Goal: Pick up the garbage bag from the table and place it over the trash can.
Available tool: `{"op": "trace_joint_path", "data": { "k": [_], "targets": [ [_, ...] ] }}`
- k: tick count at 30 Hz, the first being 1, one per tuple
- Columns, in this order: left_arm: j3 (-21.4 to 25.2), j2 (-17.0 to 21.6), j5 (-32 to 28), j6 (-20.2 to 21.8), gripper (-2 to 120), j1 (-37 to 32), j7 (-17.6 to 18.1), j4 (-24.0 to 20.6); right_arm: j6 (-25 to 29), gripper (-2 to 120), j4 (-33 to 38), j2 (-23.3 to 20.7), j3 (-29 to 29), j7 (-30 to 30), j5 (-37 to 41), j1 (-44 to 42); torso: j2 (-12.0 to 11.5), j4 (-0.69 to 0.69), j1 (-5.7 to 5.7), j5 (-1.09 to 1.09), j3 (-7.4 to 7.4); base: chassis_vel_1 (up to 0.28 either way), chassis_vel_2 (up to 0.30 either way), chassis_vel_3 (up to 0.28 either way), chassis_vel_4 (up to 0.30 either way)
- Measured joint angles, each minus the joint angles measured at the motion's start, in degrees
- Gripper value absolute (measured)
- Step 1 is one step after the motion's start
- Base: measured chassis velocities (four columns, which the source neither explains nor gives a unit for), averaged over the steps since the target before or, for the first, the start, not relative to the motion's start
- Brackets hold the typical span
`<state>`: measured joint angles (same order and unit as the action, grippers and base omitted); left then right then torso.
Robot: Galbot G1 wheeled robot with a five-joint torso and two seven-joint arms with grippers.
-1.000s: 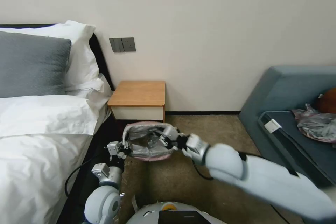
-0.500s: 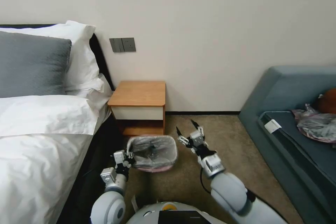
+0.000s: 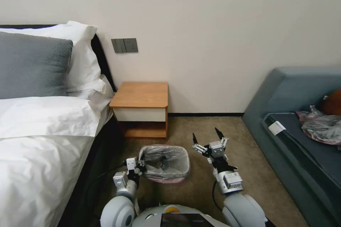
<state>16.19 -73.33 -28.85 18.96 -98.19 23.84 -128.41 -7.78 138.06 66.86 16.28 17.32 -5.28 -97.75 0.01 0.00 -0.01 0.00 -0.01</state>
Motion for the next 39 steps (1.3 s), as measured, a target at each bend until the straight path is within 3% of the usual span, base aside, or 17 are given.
{"op": "trace_joint_path", "data": {
  "k": [6, 18, 25, 28, 32, 34, 37, 39],
  "targets": [
    [-2.1, -0.2, -4.0, 2.2, 4, 1.7, 3.8, 0.5, 0.1, 100, 0.0, 0.5, 0.2, 0.0, -0.2, 0.0, 0.0, 0.00, 0.01, 0.00, 0.01, 0.000, 0.000, 0.000, 0.000],
    [-2.9, -0.9, -4.2, 3.3, 4, 2.9, 5.4, 2.4, 0.1, 100, -0.7, 0.8, -0.5, 0.0, -0.3, 0.2, 0.0, 0.00, 0.01, 0.00, 0.01, 0.000, 0.000, 0.000, 0.000],
    [-2.7, -1.4, -4.1, 4.4, 26, 3.4, 5.5, 3.4, -0.1, 100, -0.7, 0.6, 0.1, 0.5, 0.3, 0.4, 0.0, 0.00, 0.01, 0.00, 0.01, 0.000, 0.000, 0.000, 0.000],
    [-2.6, -1.6, -4.1, 4.5, 42, 3.3, 5.7, 3.3, -0.2, 100, -0.7, 0.6, 0.2, 0.6, 0.6, 0.7, 0.0, 0.00, 0.00, 0.00, 0.01, 0.000, 0.000, 0.000, 0.000],
    [-2.5, -1.6, -4.1, 4.6, 49, 3.1, 5.9, 2.9, -0.3, 100, -0.7, 0.6, 0.1, 0.7, 0.8, 0.8, 0.0, 0.00, 0.01, 0.00, 0.01, 0.000, 0.000, 0.000, 0.000],
    [-2.0, -1.6, -4.1, 4.6, 62, 2.8, 5.9, 2.2, -0.3, 100, -0.7, 0.6, 0.1, 0.8, 1.1, 1.0, 0.0, 0.00, 0.01, 0.00, 0.01, 0.000, 0.000, 0.000, 0.000],
    [-1.4, -1.6, -4.0, 4.6, 69, 2.6, 5.9, 1.6, -0.3, 100, -0.7, 0.6, 0.1, 0.9, 1.5, 1.1, 0.0, 0.00, 0.01, 0.00, 0.01, 0.000, 0.000, 0.000, 0.000],
    [-0.9, -1.6, -3.6, 4.5, 81, 2.3, 6.0, 1.1, -0.4, 100, -0.7, 0.6, 0.0, 1.2, 2.0, 1.2, 0.0, 0.00, 0.01, 0.00, 0.01, 0.000, 0.000, 0.000, 0.000]
  ]
}}
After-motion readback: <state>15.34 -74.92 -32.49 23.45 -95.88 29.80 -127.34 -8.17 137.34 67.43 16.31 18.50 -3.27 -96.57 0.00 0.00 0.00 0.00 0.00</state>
